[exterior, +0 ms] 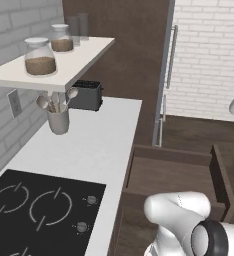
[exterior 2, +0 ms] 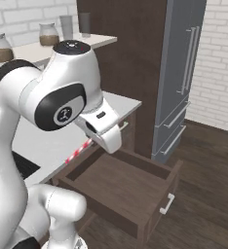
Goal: Take a straw from the drawer in front and place it inside the glass cup on the dining counter.
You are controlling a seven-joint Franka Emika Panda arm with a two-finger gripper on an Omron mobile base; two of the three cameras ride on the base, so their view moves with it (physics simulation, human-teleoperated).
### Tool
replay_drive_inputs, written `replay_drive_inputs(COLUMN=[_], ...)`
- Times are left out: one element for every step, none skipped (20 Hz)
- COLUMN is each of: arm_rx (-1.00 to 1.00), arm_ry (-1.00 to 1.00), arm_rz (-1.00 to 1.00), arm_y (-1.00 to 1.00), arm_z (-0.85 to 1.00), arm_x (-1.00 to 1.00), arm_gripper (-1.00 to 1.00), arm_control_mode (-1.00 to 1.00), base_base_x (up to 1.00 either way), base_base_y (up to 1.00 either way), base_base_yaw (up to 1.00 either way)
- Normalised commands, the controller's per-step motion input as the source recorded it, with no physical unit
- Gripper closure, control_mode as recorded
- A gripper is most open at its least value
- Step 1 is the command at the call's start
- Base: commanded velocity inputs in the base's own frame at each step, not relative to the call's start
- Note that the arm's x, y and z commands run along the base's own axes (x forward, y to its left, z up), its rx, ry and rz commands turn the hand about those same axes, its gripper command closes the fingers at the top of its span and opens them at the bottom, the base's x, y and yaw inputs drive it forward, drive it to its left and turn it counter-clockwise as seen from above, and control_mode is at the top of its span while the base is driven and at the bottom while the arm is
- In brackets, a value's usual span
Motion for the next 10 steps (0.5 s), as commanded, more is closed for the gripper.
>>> replay_drive_inputs(arm_rx=[-0.15, -0.12, -0.10, -0.09, -0.07, -0.05, -0.03, -0.01, 0.00, 0.00], arm_ry=[-0.17, -0.20, -0.19, -0.18, -0.19, -0.16, -0.13, -0.10, -0.08, -0.05], arm_rz=[0.12, 0.11, 0.10, 0.11, 0.12, 0.13, 0.13, 0.12, 0.10, 0.08], arm_y=[0.08, 0.07, 0.06, 0.03, 0.00, 0.01, 0.04, 0.05, 0.00, 0.00], arm_z=[-0.03, 0.00, 0.00, 0.00, 0.05, 0.09, 0.12, 0.12, 0.09, 0.04], arm_x=[-0.29, -0.32, -0.27, -0.27, -0.28, -0.25, -0.22, -0.19, -0.08, -0.02], arm_gripper=[1.00, 1.00, 1.00, 1.00, 1.00, 1.00, 1.00, 1.00, 1.00, 1.00], arm_control_mode=[-1.00, -1.00, -1.00, -1.00, -1.00, -1.00, -1.00, -1.00, -1.00, -1.00], base_base_x=[0.00, 0.00, 0.00, 0.00, 0.00, 0.00, 0.00, 0.00, 0.00, 0.00], base_base_y=[0.00, 0.00, 0.00, 0.00, 0.00, 0.00, 0.00, 0.00, 0.00, 0.00], base_base_yaw=[0.00, 0.00, 0.00, 0.00, 0.00, 0.00, 0.00, 0.00, 0.00, 0.00])
